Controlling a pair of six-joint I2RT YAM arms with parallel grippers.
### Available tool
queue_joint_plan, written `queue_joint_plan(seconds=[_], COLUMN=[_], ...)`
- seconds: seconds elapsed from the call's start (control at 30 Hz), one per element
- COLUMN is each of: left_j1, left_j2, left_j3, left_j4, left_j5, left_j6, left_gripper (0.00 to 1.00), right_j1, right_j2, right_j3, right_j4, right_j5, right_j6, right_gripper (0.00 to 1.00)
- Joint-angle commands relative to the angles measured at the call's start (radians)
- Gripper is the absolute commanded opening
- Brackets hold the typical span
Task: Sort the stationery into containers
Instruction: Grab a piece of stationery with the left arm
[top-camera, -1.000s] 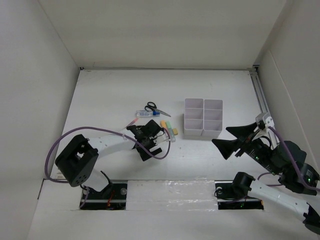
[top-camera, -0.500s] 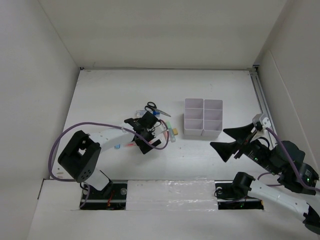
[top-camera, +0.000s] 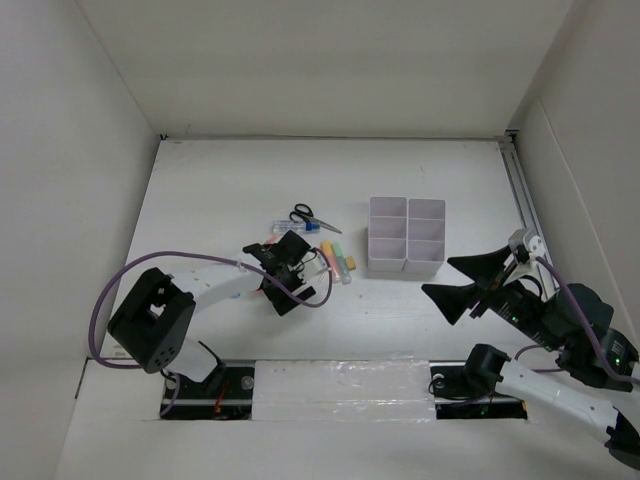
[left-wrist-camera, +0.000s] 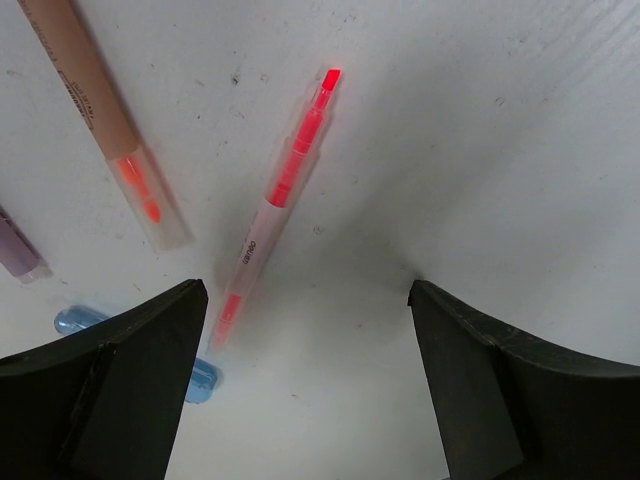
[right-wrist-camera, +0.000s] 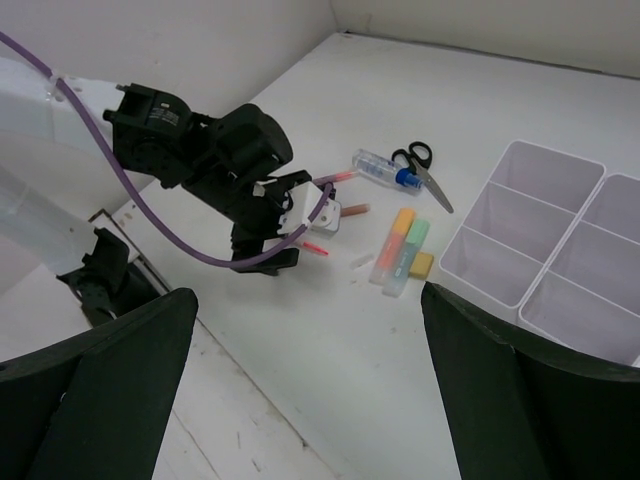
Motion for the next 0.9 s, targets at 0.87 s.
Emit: queue_joint_plan(seconds=[0.87], left_j1=[-0.002], left_j2=[0.194], left_j3=[0.067], left_j4=[0.01], left_j5=[0.128], left_j6=[-0.007], left_gripper=[0.73], right_j1=[-0.001], right_j2=[0.053], right_j3=[0.139], right_j4=[-0.023], right_j5=[-0.041], right_j6=[-0.025], right_gripper=[1.0])
